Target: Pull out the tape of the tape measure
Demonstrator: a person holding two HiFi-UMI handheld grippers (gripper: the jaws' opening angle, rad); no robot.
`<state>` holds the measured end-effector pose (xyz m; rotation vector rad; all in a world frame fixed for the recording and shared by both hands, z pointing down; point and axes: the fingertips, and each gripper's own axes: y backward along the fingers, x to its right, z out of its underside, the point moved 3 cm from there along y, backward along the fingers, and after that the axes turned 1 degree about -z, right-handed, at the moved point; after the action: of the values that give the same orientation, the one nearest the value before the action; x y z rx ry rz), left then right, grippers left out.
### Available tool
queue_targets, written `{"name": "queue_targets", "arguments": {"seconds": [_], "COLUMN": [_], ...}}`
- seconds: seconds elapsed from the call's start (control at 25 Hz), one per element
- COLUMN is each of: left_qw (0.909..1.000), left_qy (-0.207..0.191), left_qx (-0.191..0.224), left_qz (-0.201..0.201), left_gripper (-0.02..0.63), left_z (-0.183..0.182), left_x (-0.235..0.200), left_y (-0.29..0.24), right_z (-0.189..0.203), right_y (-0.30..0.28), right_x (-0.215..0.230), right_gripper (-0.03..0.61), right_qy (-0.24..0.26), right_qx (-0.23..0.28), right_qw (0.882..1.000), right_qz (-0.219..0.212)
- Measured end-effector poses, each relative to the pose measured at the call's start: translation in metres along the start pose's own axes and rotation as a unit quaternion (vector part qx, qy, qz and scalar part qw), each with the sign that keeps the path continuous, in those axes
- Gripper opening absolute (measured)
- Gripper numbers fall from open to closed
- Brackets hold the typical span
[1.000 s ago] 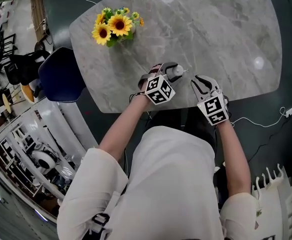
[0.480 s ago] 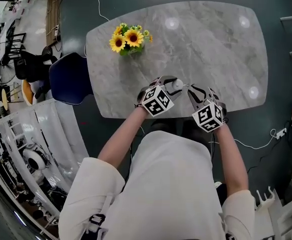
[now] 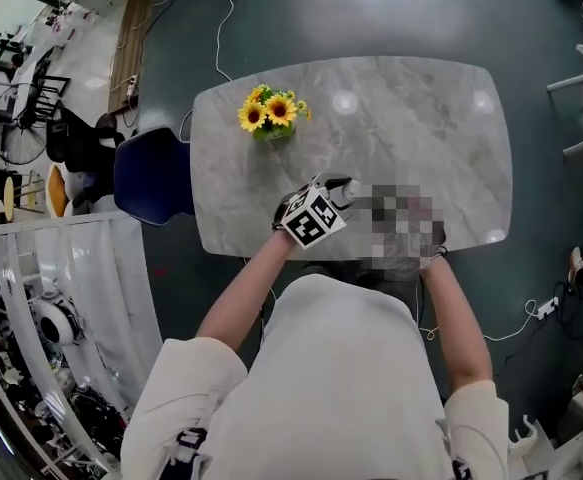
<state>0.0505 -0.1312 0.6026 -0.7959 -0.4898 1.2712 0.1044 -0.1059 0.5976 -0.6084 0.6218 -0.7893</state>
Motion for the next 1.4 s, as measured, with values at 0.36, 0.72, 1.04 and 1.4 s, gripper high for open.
{"name": "queue_targets", "arguments": {"seconds": [0.36,0.72,1.04,1.4], "left_qw": [0.9994,0.9980,0.9970,0.9960], "left_qy": [-0.012,-0.040,-0.031,-0.021], "left_qx": [0.025,0.023,0.036,0.054], "left_qz": [-0.021,-0.044,-0.061,-0.068], "left_gripper": [0.216,0.216,0.216,0.216], "left_z": [-0.025,-0.016,-0.005,-0.001], "left_x": [0.018,0.034,0.033,0.034], "left_y": [0.026,0.041,0.058,0.067], "right_z": [-0.021,-0.026,-0.029,-0.023], "right_y": [0.024,0.031,0.035,0.045], "right_x": [-0.004,-0.019,-0.009,0.013], "right_gripper": [0.078,0.072,0.072,0.072], "right_qy": [0.095,0.087,0.001,-0.143], "right_qx": [-0.014,-0.015,0.002,0.035], "right_qw": [0.995,0.996,1.000,0.988], "right_qz": [-0.003,-0.005,0.015,0.044]}}
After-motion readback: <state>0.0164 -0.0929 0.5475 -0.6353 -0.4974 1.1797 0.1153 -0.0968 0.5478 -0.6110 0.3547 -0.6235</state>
